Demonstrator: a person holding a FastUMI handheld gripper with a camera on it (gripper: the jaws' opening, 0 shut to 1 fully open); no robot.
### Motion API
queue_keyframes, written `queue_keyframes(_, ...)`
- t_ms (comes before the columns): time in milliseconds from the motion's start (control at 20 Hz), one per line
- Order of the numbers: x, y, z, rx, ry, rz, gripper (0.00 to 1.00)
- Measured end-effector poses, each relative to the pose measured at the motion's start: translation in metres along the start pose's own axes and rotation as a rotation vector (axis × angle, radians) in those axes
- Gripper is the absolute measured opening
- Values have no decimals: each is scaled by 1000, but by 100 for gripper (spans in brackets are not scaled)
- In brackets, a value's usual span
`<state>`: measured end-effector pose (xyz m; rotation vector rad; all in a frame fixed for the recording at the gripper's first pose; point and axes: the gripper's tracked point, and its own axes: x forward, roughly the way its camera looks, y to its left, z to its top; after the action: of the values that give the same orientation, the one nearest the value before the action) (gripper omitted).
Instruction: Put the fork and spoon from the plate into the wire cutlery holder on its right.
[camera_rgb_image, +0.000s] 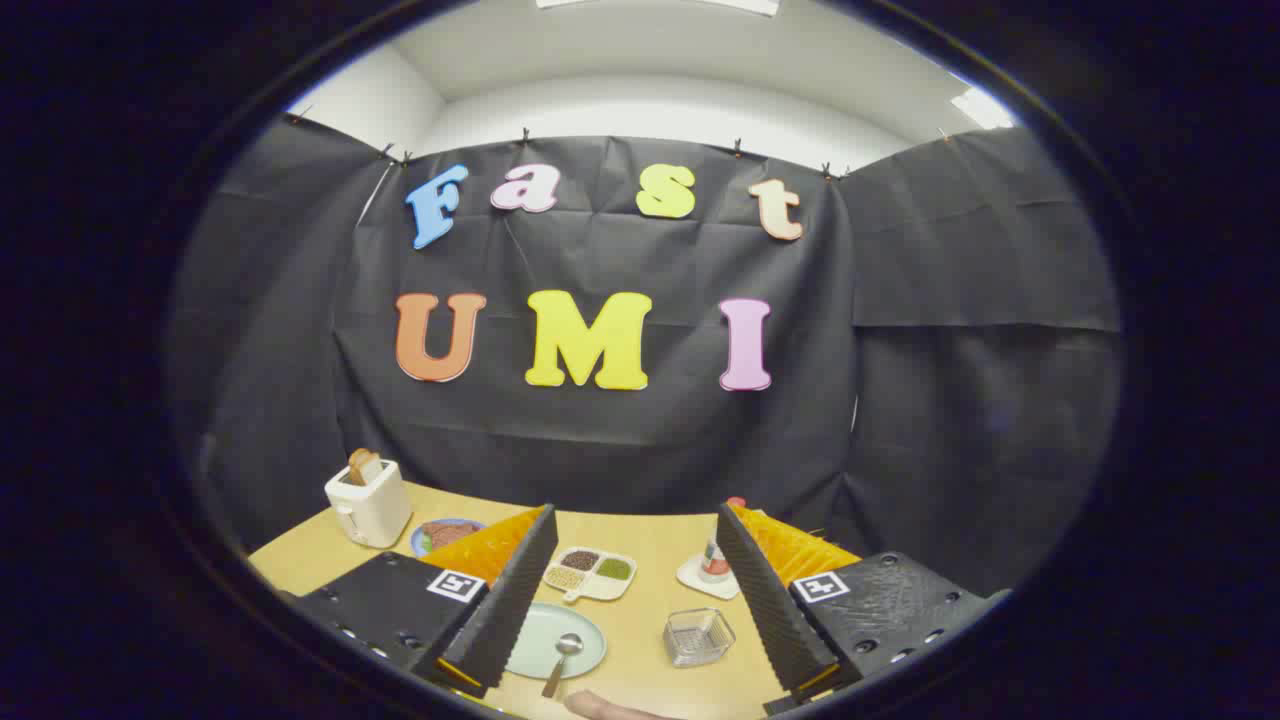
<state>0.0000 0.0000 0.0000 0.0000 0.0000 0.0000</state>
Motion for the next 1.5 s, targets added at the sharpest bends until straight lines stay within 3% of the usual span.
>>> queue_keyframes(600, 1, 37, -64, -36, 175, 9, 95)
queue_keyframes(1100, 12, 65, -233, -113, 614, 100, 96)
queue_keyframes(1500, 3, 73, -329, -93, 932, 134, 95)
